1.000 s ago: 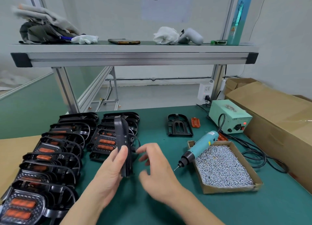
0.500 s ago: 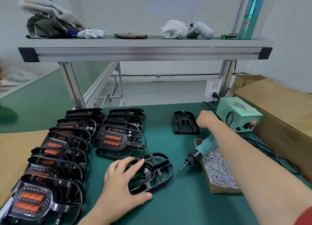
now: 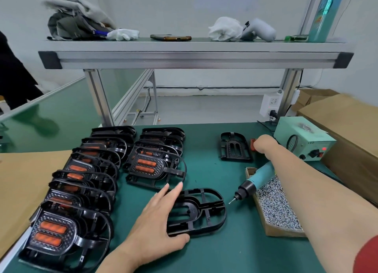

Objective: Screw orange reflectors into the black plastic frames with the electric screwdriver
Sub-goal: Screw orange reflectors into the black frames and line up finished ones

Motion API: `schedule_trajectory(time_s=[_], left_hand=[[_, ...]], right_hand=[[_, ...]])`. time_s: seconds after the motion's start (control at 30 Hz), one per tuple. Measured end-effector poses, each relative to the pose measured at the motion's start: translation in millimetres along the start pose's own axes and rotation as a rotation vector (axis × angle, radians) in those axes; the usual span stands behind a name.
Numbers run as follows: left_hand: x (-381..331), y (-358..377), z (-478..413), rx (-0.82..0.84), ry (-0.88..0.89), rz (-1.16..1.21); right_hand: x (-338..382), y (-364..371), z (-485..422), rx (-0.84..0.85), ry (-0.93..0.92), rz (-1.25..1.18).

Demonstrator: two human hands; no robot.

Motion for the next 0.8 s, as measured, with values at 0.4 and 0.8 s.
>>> schedule_trajectory(time_s=[0.4,0.8], left_hand=[[-2.3,-2.6,3.0,-0.037,0.032,0.086],[1.9,-4.8,4.2,-0.147,0.055,0.204]], right_hand=[[-6.7,-25.3,20.9,-0.402,0.154,-0.484],[64.6,-21.6,108.2,-0.265,-0.286,-0.905]])
Point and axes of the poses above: each hand's wrist, its own z-axis away from the middle knuckle, its own y-axis out of the palm, x = y × z, the point moved 3 cm from there along -z, towards the middle knuckle, and after that the axes turned 4 degrees about z, right-handed, at the moved point
